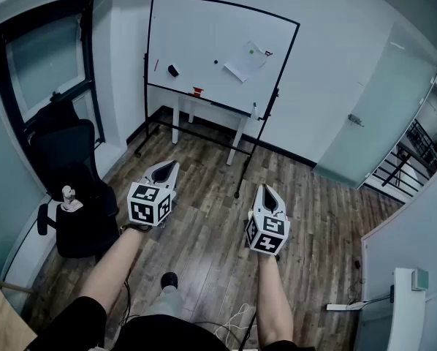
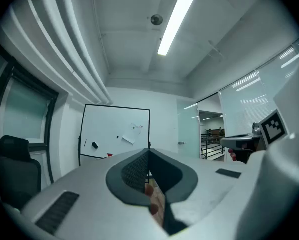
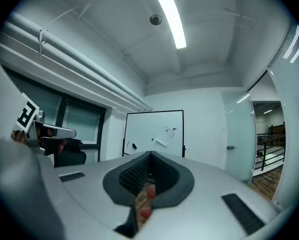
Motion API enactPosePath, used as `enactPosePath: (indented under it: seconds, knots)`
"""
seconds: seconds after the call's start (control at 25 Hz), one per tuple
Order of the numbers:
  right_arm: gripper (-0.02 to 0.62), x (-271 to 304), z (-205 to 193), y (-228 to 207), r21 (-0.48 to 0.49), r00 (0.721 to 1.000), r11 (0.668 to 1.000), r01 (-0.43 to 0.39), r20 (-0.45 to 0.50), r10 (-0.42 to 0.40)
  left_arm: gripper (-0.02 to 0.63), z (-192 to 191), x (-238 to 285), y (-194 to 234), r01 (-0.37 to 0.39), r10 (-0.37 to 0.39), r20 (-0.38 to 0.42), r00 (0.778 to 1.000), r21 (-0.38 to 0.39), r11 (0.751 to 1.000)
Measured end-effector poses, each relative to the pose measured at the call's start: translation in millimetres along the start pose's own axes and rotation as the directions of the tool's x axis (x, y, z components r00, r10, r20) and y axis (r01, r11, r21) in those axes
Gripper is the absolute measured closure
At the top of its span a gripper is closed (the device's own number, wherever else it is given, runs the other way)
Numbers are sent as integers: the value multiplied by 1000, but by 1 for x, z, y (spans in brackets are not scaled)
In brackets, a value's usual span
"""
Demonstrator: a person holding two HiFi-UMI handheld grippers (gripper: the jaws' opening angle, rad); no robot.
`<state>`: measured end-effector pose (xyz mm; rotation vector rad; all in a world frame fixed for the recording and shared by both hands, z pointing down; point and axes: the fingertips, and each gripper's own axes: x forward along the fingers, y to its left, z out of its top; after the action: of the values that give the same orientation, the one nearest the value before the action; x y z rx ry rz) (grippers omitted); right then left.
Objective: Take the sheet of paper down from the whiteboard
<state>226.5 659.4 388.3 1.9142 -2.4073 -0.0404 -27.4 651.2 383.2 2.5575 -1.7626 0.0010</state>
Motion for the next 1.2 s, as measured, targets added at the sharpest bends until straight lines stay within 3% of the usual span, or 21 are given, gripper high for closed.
enactPosePath:
  seconds: [0.8,1.2]
  knots:
    - [575,270,-1,3,-34,1000,999,12,-18,-13,598,-6,229,152,57,-57,-22,998,10,998]
    - [575,372,-16,-10,-11,999,1000,18,-32,-18,598,-21,318,197,78,-77,-56,995,22,997]
